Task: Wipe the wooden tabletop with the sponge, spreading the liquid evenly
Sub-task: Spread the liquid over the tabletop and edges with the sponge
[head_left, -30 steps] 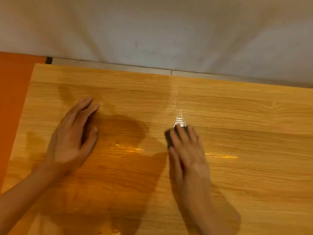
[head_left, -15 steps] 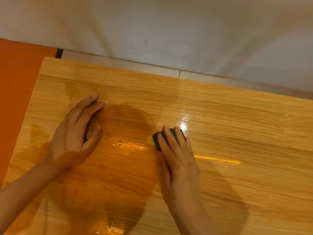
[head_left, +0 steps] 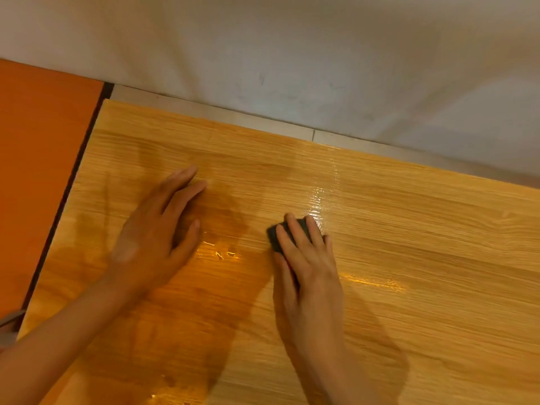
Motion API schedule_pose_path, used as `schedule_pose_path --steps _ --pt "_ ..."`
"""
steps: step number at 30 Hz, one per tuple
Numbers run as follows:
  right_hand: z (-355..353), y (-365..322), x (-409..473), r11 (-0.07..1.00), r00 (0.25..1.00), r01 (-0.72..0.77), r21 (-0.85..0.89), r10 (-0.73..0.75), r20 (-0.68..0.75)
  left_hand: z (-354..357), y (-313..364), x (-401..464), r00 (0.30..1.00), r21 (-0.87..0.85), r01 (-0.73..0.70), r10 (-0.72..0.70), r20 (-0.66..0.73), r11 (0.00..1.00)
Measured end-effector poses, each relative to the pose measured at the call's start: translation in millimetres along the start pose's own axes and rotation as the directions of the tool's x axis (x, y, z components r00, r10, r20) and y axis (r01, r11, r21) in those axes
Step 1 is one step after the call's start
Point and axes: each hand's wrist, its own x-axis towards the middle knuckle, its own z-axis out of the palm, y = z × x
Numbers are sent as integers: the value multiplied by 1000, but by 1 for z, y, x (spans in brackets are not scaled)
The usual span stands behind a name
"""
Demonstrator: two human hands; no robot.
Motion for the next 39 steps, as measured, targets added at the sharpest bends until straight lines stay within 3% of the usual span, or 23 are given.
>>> schedule_pose_path --steps 6,13,16,20,26,30,32,35,37,39 --pt "2 -14 121 995 995 -73 -70 68 -70 -4 3 1 998 -26 35 -34 51 999" --pt "20 -21 18 996 997 -5 -93 -2 -72 -1 2 48 993 14 116 -116 21 993" --pt "15 -20 67 994 1000 19 -108 -21 -17 5 -1 54 995 61 95 -96 12 994" --pt "15 -24 147 991 990 -77 -112 63 -127 7 -3 54 996 94 86 -86 -7 992" --pt "-1 3 117 981 993 34 -191 -55 -104 3 -1 52 996 67 88 -90 15 994" --pt "-40 54 98 952 906 -300 -68 262 -332 3 1 52 996 46 92 -93 19 995" --pt "-28 41 100 932 870 -358 -63 308 -386 3 0 52 997 40 77 -78 17 996" --pt "16 -2 105 963 938 -191 -189 122 -325 2 0 53 996 37 86 -87 22 996" --pt "30 -17 105 975 984 -2 -222 -38 -175 1 3 53 995 39 92 -93 19 995" --pt "16 -5 106 974 995 78 -213 -90 -47 1 3 54 996 43 84 -85 18 996"
